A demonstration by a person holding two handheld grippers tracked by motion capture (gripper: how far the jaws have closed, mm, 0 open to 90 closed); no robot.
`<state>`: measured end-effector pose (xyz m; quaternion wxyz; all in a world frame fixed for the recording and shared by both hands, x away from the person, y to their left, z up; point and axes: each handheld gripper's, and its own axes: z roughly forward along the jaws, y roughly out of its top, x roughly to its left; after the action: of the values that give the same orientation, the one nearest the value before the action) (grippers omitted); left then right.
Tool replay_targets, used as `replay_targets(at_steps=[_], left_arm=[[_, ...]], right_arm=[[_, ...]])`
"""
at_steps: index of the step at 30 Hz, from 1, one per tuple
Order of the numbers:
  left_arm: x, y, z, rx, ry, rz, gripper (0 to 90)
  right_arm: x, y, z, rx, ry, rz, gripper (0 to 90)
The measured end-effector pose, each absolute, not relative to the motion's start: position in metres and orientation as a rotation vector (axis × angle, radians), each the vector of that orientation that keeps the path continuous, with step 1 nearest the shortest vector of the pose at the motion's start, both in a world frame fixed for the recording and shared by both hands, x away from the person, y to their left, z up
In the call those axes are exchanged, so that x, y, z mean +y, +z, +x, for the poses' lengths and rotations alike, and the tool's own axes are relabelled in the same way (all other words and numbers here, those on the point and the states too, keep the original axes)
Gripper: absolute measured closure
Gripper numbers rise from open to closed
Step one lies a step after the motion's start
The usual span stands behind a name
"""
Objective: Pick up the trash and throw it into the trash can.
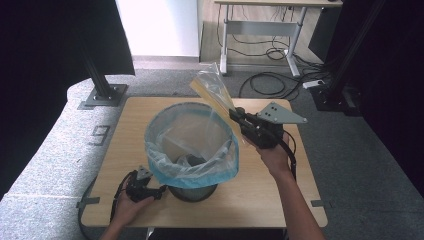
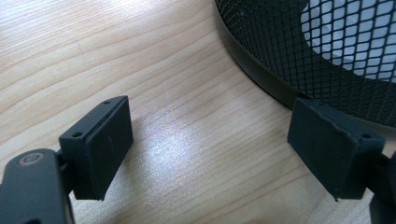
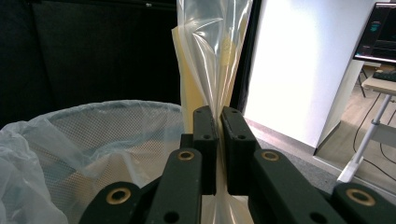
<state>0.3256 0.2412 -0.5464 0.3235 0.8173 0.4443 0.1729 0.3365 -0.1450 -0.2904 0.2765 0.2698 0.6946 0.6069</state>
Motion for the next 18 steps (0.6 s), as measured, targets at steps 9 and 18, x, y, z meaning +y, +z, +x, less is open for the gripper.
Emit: replay_targets(at_steps=[9,18], left_arm=[[0.241,-0.547,0.325,1.166,0.452,2.144,13.8],[0.241,-0.546,0.325,1.165,0.451,2.144,13.8]], right_arm=[[-0.134,-0.29,0.343,1.878,1.642,0.72,84.4],[-0.124,-0.288,0.348,1.889,1.647,0.715,84.4]])
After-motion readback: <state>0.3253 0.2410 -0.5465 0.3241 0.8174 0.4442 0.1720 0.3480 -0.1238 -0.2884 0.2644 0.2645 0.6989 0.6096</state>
